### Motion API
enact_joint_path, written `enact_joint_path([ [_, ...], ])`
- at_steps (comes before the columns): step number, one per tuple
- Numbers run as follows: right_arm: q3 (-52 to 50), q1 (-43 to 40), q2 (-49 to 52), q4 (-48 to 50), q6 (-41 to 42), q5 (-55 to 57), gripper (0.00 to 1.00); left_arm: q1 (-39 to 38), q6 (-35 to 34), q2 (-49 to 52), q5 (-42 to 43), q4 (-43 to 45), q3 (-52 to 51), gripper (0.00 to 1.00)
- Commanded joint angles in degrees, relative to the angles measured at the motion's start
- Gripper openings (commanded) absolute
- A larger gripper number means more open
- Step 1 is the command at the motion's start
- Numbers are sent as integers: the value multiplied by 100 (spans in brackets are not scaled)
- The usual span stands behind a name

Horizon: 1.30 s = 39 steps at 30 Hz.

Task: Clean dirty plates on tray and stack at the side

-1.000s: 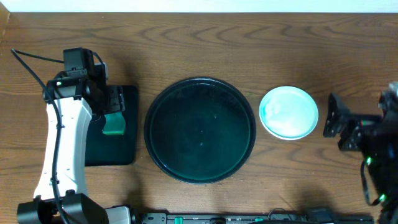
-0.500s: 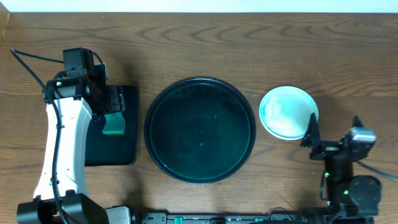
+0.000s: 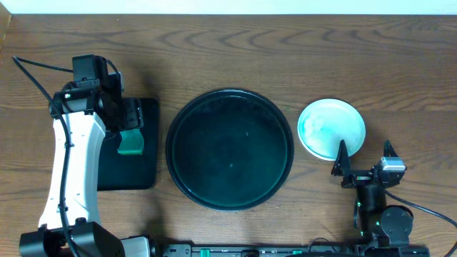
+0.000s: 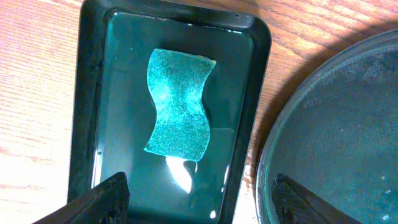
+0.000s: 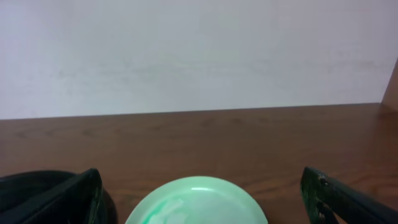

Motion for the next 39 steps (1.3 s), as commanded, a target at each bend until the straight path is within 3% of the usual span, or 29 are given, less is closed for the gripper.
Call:
enact_joint_path([
  [1,-118,-44,-55,-155,-90,-63,99,20,55,17,35,-9,109,74],
  [6,-118,-44,-55,-514,-92,-94,99,20,55,17,35,-9,111,74],
  [39,-118,-44,-52,-509,-90,-109,99,17,55,17,37,-9,109,74],
])
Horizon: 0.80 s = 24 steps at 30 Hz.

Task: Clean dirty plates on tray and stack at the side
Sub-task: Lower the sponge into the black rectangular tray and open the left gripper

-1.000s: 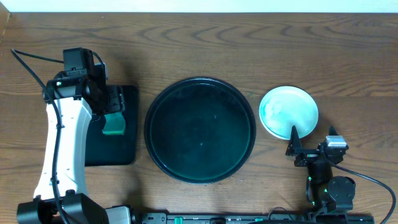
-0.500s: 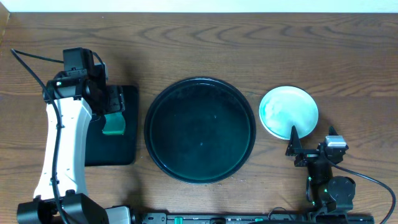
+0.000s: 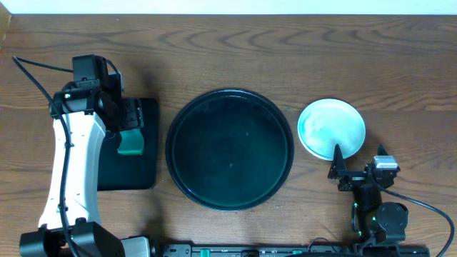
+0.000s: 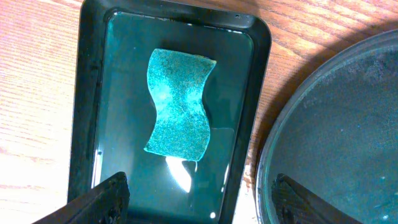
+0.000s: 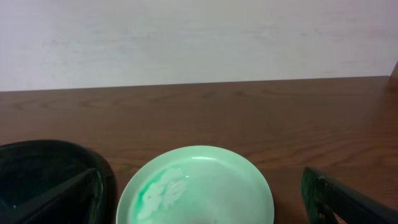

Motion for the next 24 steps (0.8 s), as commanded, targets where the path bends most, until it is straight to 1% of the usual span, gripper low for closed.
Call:
enact_joint_path([
  [1,-17,-44,-42,-17,-72,-44,99,20,57,17,35,-7,109,74],
  [5,-17,-44,-42,-20,-72,-44,99,20,57,-37,35,-4,96,74],
  [9,-17,-44,-42,-17,-72,-44,99,15,57,-468,35,-9,-28,74],
  [19,-17,-44,-42,-17,-72,-44,99,13,59,-2363,33,2,-680,74],
  [24,-17,-44,-42,-20,-72,-44,99,13,59,-3370,37,439,-1287,74],
])
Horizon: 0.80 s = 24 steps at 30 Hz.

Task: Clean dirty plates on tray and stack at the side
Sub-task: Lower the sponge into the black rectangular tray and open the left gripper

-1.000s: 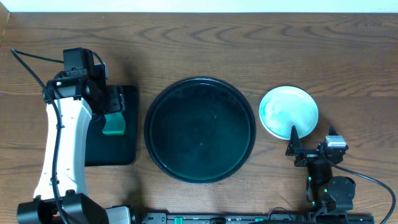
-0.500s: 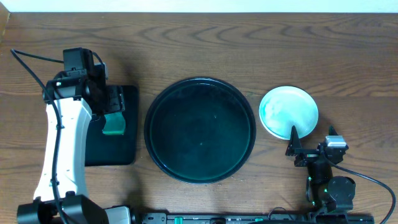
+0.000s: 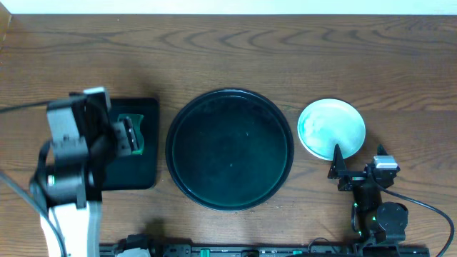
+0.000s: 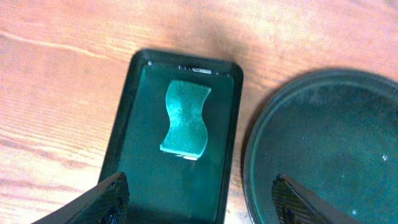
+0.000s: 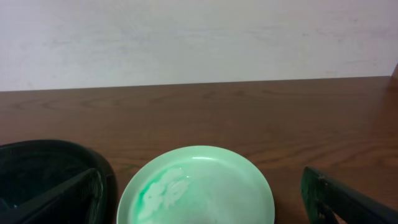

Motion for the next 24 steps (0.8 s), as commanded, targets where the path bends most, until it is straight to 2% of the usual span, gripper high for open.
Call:
enact_joint_path([
  [1,-17,-44,-42,-15,-70,-31,99,13,57,-649,39,409,-533,74],
  [4,-17,-44,-42,-17,-70,-31,99,13,57,-1217,129,1150,-1110,74],
  [16,-17,-44,-42,-15,-70,-31,99,-251,149,-3254,229,5064,-4179,74],
  [19,-17,-44,-42,-17,-70,-31,99,-251,210,-3759,232,5661,-4865,74],
  [24,-17,-44,-42,-17,-70,-31,99,-289,343,-4583,229,6089,-5764,74],
])
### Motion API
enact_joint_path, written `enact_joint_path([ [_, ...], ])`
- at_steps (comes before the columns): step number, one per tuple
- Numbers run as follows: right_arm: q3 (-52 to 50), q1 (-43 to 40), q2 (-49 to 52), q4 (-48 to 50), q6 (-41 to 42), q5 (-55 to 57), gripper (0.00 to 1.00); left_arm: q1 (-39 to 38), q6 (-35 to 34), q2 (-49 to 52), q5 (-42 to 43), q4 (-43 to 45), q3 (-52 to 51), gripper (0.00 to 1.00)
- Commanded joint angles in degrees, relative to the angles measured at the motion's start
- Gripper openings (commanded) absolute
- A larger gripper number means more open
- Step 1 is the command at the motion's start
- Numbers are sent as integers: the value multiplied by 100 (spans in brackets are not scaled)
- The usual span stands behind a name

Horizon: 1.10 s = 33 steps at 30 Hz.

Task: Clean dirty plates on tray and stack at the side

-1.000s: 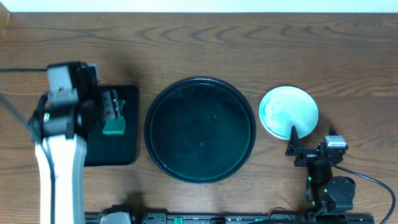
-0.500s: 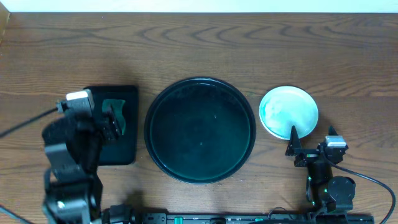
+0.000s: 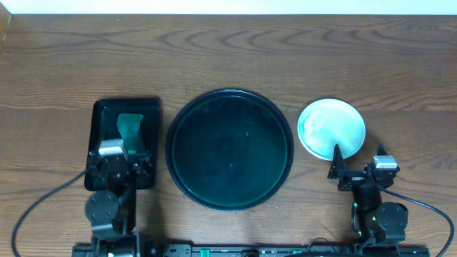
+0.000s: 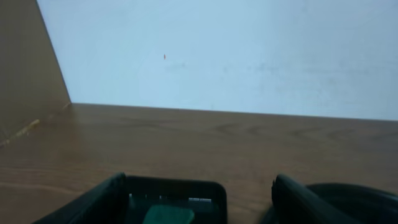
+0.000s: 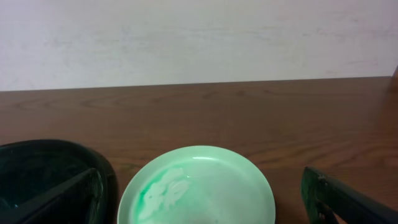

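A pale green plate (image 3: 331,128) with a greenish smear lies on the table, right of the large round dark tray (image 3: 182,118), which has nothing on it. The plate (image 5: 205,186) fills the lower middle of the right wrist view. My right gripper (image 3: 359,164) stands open just in front of the plate, apart from it. A green sponge (image 3: 131,128) lies in a small black rectangular tray (image 3: 93,135) at the left. My left gripper (image 3: 121,155) stands open over that tray's near end, holding nothing. The left wrist view looks level over the sponge (image 4: 168,215).
The wooden table runs back to a white wall. A brown panel (image 4: 28,68) stands at the far left. Both arm bases sit at the table's front edge. The round tray's rim (image 5: 93,163) lies close to the plate's left side.
My left arm has moved from high over the small black tray down to the table's front edge, and its camera now looks level toward the wall. The right arm, plate and sponge have not moved.
My left gripper was open low over the sponge, and my right gripper was open at the plate's near rim. Then the right gripper stood a little further back. Later the left gripper was higher over the small tray, and now it is folded at the front edge.
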Motion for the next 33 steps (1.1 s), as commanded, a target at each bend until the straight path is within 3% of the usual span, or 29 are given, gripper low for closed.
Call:
enact_joint_path([
  [1,-15,-44,-39,-17,-70,-31,99,-79,240,-481,55,142,-444,74],
  [9,-15,-44,-39,-20,-70,-31,99,-192,514,-1165,50,127,-907,74],
  [13,-15,-44,-39,-20,-70,-31,99,-195,516,-1320,13,-297,-933,74],
  [23,-15,-44,-39,-20,-70,-31,99,-195,575,-1318,11,-1091,-933,74],
  [33,-15,-44,-39,-17,-70,-31,99,-192,575,-1292,11,-1082,-933,74],
])
